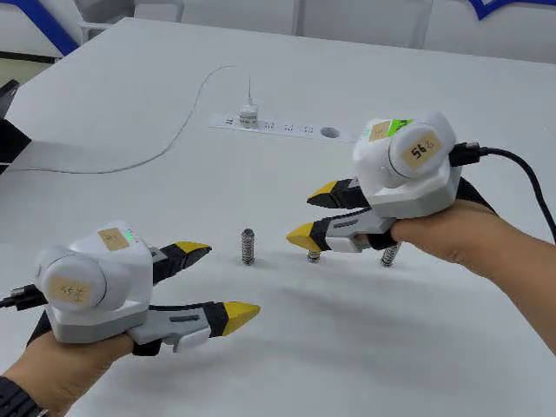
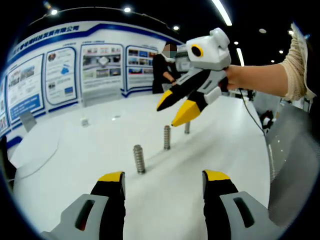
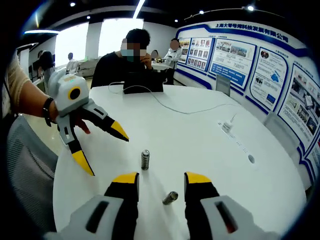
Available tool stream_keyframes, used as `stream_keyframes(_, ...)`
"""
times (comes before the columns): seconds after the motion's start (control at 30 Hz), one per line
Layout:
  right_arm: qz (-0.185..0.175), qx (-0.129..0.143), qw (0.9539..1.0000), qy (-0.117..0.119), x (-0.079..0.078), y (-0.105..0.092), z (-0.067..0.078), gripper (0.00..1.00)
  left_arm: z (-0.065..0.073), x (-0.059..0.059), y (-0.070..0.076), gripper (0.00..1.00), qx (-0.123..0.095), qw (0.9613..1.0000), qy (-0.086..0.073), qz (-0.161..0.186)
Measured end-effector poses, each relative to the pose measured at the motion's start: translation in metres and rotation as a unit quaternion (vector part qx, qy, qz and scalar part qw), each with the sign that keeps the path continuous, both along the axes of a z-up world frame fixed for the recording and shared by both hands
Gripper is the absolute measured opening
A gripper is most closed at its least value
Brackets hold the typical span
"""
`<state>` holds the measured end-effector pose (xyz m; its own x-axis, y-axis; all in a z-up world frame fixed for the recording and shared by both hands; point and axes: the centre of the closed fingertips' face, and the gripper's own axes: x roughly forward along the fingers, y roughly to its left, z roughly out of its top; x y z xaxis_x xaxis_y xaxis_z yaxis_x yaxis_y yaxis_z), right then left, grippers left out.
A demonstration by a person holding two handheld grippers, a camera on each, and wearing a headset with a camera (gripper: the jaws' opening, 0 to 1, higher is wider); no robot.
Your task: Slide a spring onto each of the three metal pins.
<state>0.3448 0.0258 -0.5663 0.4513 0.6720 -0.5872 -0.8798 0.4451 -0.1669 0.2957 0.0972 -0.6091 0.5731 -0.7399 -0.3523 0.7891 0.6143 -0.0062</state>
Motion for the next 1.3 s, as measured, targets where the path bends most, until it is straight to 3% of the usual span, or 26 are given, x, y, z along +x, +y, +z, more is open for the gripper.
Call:
stream_keyframes(0.73,-0.061,0.032,0.9973,-0.025,-0.003,-0.065,0.016,0.46,0.006,0.002,-0.002,0.65,0.0,1.0,-0.003,0.001)
stream_keyframes(1.03,-0.09,0.049,0.9944,-0.027,-0.009,-0.096,0.011,0.49,0.005,0.0,-0.004,0.66,0.003,1.0,-0.001,0.002)
stream_keyframes(1.3,-0.098,0.057,0.9933,-0.023,-0.017,-0.111,0.002,0.52,0.005,-0.001,-0.003,0.66,0.003,1.0,0.001,0.003)
